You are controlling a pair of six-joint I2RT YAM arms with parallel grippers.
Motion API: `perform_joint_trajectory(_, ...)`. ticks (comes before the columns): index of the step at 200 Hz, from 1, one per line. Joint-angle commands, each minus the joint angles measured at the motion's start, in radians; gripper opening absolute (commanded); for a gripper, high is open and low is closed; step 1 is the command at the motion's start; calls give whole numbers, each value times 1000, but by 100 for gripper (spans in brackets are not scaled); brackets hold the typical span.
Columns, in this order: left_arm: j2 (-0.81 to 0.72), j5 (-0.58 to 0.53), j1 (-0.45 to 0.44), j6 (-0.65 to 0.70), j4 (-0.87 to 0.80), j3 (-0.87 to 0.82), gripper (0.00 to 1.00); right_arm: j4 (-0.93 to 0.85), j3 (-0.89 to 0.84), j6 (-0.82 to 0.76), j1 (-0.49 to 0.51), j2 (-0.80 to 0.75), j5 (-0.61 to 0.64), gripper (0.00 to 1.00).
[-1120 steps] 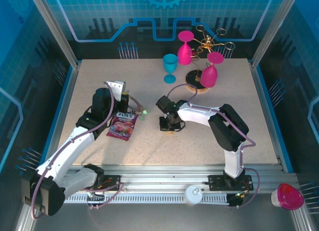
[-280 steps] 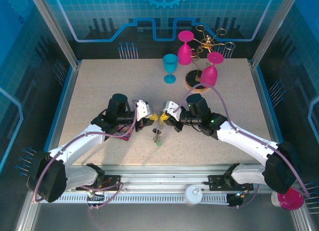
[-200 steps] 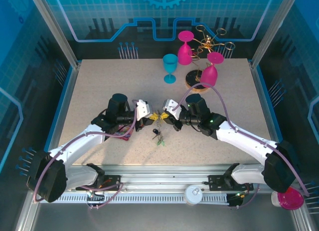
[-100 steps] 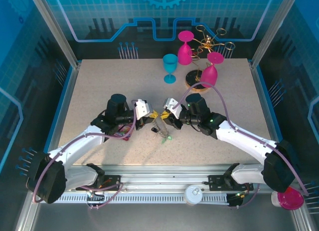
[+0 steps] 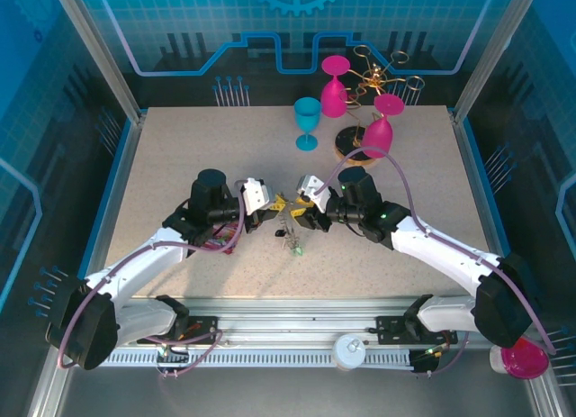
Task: Put the keys on the keyring
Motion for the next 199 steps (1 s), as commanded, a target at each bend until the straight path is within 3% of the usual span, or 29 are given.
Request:
perform_joint_trajectory(1, -29, 53, -6, -6, 55, -8, 0, 47, 21, -32, -11, -11, -52, 35)
perform_joint_trajectory(60, -30, 81, -7, -7, 50, -7, 0, 102, 21, -47, -9, 17, -99, 28)
perform_joint_trajectory(86, -33, 74, -8, -6, 52, -8, 0, 92, 53, -61, -9, 24, -116, 12)
perform_joint_trajectory(97, -34, 69, -8, -6, 47, -7, 0, 70, 62, -78, -9, 22, -127, 0)
perform_joint_trajectory(122, -24, 47, -11, 28, -32, 25, 0, -28, 110, -145, -3, 20, -141, 0)
perform_joint_trajectory(159, -4, 3, -48, 147, -201, 88, 12, -310, 267, -285, 23, 61, -167, 0)
perform_joint_trajectory(184, 15, -23, -68, 182, -249, 125, 10, -480, 393, -363, 59, 111, -152, 0)
perform_joint_trajectory(199, 17, -26, -75, 190, -253, 134, 0, -504, 433, -355, 68, 124, -154, 0)
